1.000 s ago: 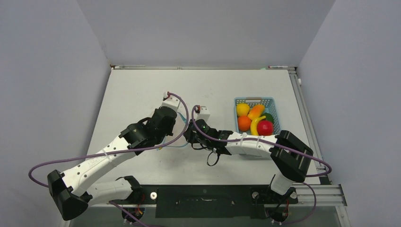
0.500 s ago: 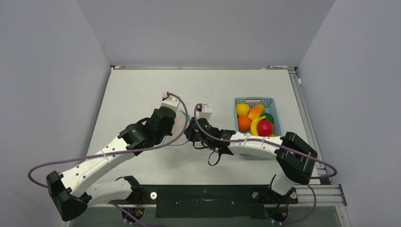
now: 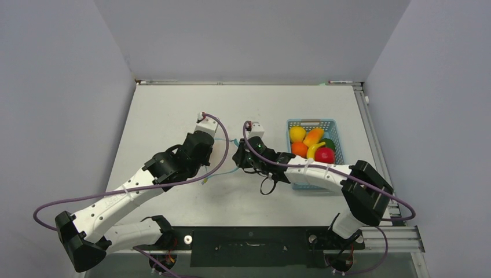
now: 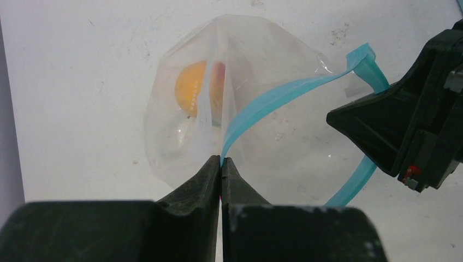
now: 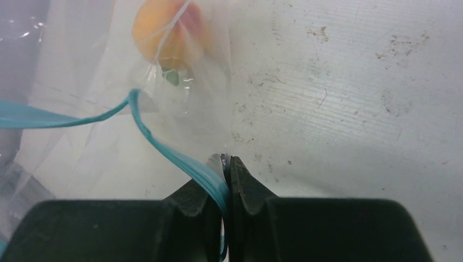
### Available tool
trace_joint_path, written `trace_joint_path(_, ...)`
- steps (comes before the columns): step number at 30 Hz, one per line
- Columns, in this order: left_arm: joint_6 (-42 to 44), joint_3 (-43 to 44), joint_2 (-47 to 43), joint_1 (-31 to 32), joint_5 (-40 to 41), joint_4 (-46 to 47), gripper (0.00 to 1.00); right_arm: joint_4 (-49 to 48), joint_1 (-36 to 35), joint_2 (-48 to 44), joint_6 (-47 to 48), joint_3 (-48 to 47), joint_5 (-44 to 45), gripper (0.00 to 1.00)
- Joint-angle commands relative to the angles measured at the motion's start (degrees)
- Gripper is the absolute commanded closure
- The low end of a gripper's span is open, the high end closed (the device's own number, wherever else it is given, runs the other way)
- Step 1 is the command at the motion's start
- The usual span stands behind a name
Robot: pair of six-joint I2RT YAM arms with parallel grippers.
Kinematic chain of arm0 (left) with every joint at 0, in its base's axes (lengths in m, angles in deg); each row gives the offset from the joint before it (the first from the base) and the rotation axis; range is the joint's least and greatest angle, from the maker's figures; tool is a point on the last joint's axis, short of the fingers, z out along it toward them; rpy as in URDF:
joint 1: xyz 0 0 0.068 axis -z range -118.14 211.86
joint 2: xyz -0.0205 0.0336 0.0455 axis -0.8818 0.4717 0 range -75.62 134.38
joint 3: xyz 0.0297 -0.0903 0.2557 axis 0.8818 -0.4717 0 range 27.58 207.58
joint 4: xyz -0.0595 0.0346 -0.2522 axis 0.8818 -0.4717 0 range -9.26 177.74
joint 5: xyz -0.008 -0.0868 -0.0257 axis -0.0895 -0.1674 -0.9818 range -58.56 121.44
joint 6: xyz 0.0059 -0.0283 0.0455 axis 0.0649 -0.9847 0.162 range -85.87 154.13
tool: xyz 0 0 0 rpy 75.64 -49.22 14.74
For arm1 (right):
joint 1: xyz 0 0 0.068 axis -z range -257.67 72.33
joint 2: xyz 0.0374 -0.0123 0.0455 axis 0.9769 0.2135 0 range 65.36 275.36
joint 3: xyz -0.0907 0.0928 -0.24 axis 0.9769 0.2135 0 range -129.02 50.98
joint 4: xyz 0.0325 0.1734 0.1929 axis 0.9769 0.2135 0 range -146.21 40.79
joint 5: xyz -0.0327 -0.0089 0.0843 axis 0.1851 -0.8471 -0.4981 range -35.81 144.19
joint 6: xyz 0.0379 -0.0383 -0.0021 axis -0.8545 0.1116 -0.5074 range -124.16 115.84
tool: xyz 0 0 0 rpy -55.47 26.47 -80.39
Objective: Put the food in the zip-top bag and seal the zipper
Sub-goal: Adjust the zipper food storage bag at the center of the board.
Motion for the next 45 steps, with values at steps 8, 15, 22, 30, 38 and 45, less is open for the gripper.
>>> trace_joint_path(8,-0.2,0.9,-0.4,-0.7,2.0,1.8,1.0,5.3,6.1,4.8,10.3,-8.1,-13.6,0.95)
trace_joint_path(15,-0.2,0.8,0.0,-1.1,2.2,1.9,1.0,7.4,6.4,9.7,13.1,-13.7,-14.9,0.95)
trace_joint_path(22,-0.3,0.8,-0.4,-1.7,2.6,2.0,1.0,9.4,7.4,10.7,15.1,-16.4,-15.1,0.94)
trace_joint_path(30,-0.5,0.5,-0.6,-2.4,2.4,2.6,1.0,9.7,7.2,9.0,15.5,-16.9,-16.1,0.89)
trace_joint_path(38,-0.6,0.4,-1.3,-3.2,2.2,2.9,1.0,11.8,7.0,5.5,16.2,-17.9,-15.3,0.68)
trace_joint_path(45,-0.7,0.3,-1.5,-3.2,2.2,2.9,1.0,15.1,6.6,0.3,17.3,-17.4,-11.9,0.45)
